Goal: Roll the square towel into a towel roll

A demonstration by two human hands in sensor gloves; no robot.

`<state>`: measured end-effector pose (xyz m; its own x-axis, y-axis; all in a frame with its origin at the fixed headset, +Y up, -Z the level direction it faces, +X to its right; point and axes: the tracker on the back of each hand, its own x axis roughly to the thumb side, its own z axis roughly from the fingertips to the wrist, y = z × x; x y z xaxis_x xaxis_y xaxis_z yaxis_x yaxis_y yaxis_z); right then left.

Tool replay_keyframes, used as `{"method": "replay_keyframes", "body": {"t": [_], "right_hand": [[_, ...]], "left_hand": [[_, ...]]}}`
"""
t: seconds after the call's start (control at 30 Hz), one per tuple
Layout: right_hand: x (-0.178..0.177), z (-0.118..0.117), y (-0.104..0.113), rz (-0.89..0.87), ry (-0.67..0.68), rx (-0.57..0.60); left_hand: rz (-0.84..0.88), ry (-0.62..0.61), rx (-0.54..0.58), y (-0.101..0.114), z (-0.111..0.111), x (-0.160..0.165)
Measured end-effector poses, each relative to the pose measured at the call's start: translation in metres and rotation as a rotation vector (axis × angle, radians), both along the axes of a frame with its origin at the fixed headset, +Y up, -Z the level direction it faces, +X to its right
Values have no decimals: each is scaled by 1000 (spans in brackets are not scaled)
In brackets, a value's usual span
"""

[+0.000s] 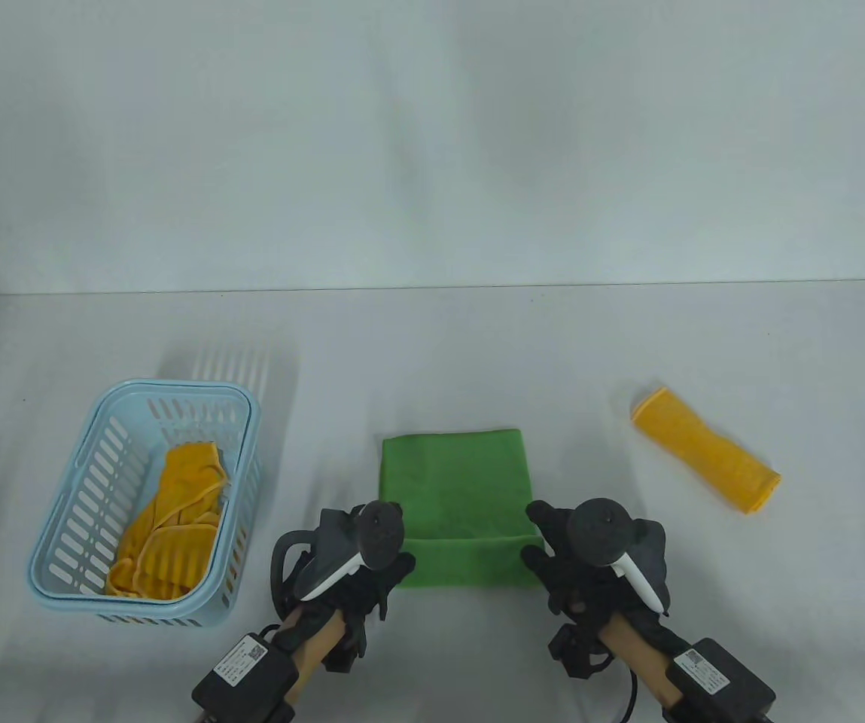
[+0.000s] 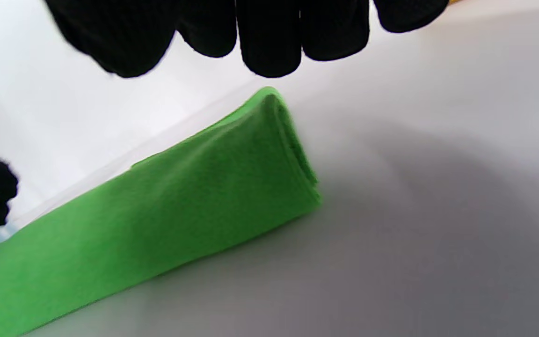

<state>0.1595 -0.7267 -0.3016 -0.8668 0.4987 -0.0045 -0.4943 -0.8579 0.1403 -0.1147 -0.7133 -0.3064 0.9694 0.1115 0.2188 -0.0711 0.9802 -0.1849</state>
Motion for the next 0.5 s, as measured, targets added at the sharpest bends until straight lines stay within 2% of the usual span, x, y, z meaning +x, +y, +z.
{"method": "replay_keyframes", "body": {"t": [0.23, 0.5], "right_hand": [[-18, 7, -2, 167, 100, 34], [-24, 4, -22, 313, 201, -70]], "left_hand": [[-144, -167, 36, -6, 10, 21], [-221, -137, -70, -31, 2, 20]]}}
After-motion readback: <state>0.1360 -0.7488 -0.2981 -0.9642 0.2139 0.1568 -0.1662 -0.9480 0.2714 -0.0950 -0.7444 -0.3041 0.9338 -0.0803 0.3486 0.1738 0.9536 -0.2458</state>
